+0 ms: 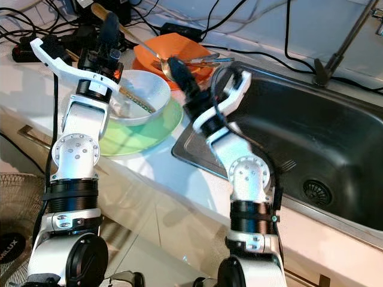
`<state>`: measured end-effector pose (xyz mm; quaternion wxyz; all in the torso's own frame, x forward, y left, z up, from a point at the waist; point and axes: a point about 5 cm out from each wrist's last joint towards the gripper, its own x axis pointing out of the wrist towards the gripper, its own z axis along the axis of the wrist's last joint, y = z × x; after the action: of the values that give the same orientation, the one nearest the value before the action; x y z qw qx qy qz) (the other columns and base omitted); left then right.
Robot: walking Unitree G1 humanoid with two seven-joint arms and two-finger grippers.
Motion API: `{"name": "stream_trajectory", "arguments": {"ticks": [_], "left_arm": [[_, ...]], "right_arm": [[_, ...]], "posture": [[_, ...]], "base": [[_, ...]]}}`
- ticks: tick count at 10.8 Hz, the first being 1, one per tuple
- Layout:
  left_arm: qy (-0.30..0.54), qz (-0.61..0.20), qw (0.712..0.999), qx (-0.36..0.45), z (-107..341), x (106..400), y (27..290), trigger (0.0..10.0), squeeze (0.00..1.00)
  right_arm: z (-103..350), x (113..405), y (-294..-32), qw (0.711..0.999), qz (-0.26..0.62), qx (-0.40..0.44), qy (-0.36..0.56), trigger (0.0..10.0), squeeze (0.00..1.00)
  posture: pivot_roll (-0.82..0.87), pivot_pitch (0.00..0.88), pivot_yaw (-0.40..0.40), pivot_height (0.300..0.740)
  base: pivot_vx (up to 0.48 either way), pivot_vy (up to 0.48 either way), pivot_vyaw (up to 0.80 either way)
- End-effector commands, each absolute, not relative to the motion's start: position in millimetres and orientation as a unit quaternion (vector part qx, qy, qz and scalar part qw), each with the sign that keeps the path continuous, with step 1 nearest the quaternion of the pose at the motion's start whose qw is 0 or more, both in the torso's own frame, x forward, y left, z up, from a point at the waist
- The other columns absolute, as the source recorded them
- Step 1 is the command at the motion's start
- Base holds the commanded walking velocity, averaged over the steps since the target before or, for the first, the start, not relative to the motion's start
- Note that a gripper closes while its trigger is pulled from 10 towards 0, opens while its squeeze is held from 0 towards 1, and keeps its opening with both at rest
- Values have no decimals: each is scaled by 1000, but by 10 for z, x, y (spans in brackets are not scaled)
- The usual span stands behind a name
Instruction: Kitchen organization
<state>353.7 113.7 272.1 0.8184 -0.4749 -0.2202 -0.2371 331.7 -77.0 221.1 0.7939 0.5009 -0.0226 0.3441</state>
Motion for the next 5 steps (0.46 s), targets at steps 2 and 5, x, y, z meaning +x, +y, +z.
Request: {"name": "stream_trajectory", "arguments": {"ticks": [2,5], "left_arm": [[-227,-253,807,-484,2808,3549,1051,10000,0],[-219,-259,809,-480,2775,3549,1016,10000,0]], "right_arm": [[2241,3266,-716,785,357,506,-29,10000,0],[2272,3253,-717,780,357,512,-39,1137,0]], "posture": [[92,98,-52,740],[93,90,-49,740]], "base": [[0,0,0],[0,0,0]]}}
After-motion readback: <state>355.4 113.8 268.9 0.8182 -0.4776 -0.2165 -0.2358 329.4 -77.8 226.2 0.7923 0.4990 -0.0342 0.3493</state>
